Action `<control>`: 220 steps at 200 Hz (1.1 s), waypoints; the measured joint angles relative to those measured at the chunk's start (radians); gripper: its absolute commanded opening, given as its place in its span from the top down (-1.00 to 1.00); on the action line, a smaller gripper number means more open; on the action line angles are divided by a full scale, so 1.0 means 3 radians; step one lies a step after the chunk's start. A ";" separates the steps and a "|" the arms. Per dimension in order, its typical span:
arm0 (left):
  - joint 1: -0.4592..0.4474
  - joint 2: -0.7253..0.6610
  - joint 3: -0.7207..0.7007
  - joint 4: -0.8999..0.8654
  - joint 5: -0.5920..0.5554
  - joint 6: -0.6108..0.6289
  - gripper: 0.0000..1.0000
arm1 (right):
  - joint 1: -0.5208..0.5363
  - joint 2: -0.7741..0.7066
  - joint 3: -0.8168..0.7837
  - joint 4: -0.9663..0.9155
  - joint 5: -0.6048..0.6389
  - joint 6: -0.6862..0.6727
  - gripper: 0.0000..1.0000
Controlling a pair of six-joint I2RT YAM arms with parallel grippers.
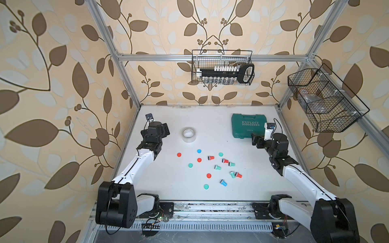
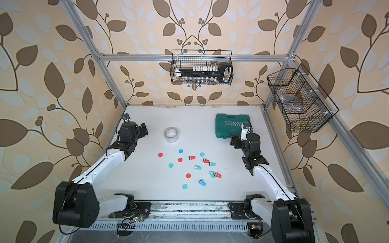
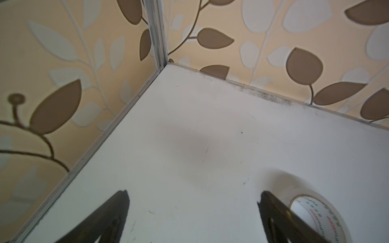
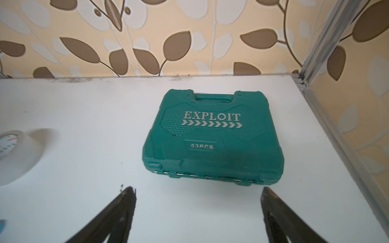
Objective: Close the stamp cap
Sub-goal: Pick up the stamp from the center of the board.
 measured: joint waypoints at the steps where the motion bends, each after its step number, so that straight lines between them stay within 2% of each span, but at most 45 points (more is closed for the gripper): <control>1: 0.0001 -0.0001 0.0014 -0.0024 0.0010 -0.0009 -0.98 | 0.0005 -0.0009 0.0005 -0.0015 -0.0001 0.0006 -0.65; 27: 0.0000 -0.0045 0.0392 -0.0727 0.0320 -0.0233 -0.98 | 0.0366 -0.0324 0.0086 -0.0529 -0.0112 0.0203 -0.55; 48: 0.0000 -0.0144 0.0434 -0.1118 0.0582 -0.0295 -0.98 | 0.0781 -0.0474 0.0116 -0.0932 -0.0135 0.0323 -0.48; 67: 0.0000 -0.0276 0.0423 -0.1352 0.0810 -0.0313 -0.98 | 0.1165 -0.0514 0.0200 -0.1322 -0.0107 0.0446 -0.33; 89: 0.0000 -0.0469 0.0326 -0.1395 0.1044 -0.0312 -0.98 | 0.1536 -0.0526 0.0298 -0.1747 -0.0069 0.0678 -0.22; 148: 0.0000 -0.0518 0.0270 -0.1516 0.1447 -0.0314 -0.98 | 0.2588 -0.0512 0.0331 -0.2639 0.0183 0.1396 -0.19; 182: 0.0000 -0.0506 0.0263 -0.1520 0.1581 -0.0393 -0.98 | 0.3203 -0.0337 0.0329 -0.2811 0.0507 0.1638 -0.11; 203: 0.0000 -0.0492 0.0252 -0.1518 0.1621 -0.0423 -0.98 | 0.3484 -0.0113 0.0329 -0.2767 0.0680 0.1640 0.02; 220: 0.0000 -0.0492 0.0244 -0.1525 0.1621 -0.0454 -0.98 | 0.3613 0.0093 0.0329 -0.2669 0.0748 0.1588 0.03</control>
